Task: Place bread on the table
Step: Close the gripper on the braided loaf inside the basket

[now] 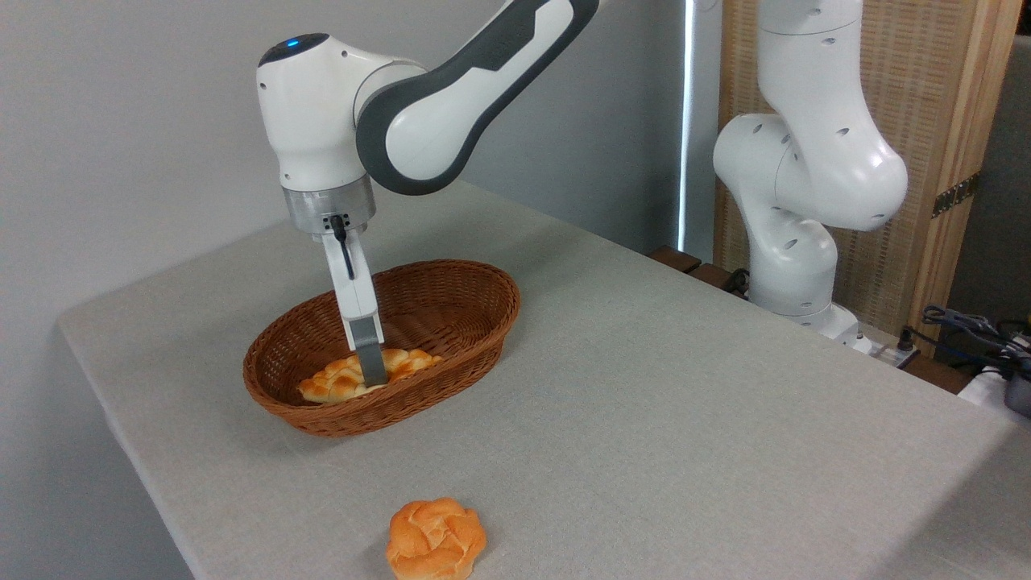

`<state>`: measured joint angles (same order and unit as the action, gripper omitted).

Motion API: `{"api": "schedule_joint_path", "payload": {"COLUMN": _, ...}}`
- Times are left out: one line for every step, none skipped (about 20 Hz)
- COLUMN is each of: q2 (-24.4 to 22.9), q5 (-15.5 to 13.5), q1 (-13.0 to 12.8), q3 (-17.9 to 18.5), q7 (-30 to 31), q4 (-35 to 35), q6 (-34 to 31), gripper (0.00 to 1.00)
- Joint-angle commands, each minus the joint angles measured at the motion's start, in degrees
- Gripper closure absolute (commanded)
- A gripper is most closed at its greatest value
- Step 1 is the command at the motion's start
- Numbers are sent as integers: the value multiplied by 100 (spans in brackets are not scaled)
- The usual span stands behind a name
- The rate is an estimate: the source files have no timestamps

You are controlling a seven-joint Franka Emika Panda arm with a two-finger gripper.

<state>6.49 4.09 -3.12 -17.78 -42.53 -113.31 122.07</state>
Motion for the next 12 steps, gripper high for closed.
{"api": "schedule_joint_path", "payload": {"q2": 20, "q5": 48, "q1": -4, "q3": -15, "q7": -45, "q4": -16, "q6": 36, "gripper": 81}}
{"api": "schedule_joint_path", "payload": {"q2": -15, "q5": 39, "q1": -4, "q3": -15, "q7": -36, "q4": 10, "q6": -59, "gripper": 83}}
{"api": "schedule_joint_path", "payload": {"q2": -51, "q5": 22, "q1": 5, "q3": -6, "q7": -36, "q4": 54, "q6": -234, "gripper": 84}}
{"api": "schedule_joint_path", "payload": {"q2": -68, "q5": -5, "q1": 5, "q3": -6, "q7": -36, "q4": 194, "q6": -454, "gripper": 85}}
{"api": "schedule_joint_path", "payload": {"q2": -68, "q5": -22, "q1": 14, "q3": -6, "q7": -36, "q4": 343, "q6": -708, "gripper": 86}}
{"api": "schedule_joint_path", "payload": {"q2": -42, "q5": -40, "q1": 14, "q3": -6, "q7": -27, "q4": 466, "q6": -902, "gripper": 86}}
{"api": "schedule_joint_path", "payload": {"q2": -25, "q5": -40, "q1": 14, "q3": -6, "q7": -27, "q4": 563, "q6": -1035, "gripper": 86}}
{"api": "schedule_joint_path", "payload": {"q2": -16, "q5": -49, "q1": 14, "q3": -6, "q7": -27, "q4": 608, "q6": -1132, "gripper": 86}}
{"api": "schedule_joint_path", "payload": {"q2": -24, "q5": -110, "q1": 14, "q3": 11, "q7": -27, "q4": 626, "q6": -1228, "gripper": 86}}
{"api": "schedule_joint_path", "payload": {"q2": -25, "q5": -223, "q1": 14, "q3": 29, "q7": -27, "q4": 652, "q6": -1308, "gripper": 86}}
{"api": "schedule_joint_path", "payload": {"q2": -16, "q5": -312, "q1": 22, "q3": 38, "q7": -18, "q4": 757, "q6": -1387, "gripper": 86}}
{"api": "schedule_joint_path", "payload": {"q2": -7, "q5": -408, "q1": 22, "q3": 55, "q7": -18, "q4": 793, "q6": -1483, "gripper": 86}}
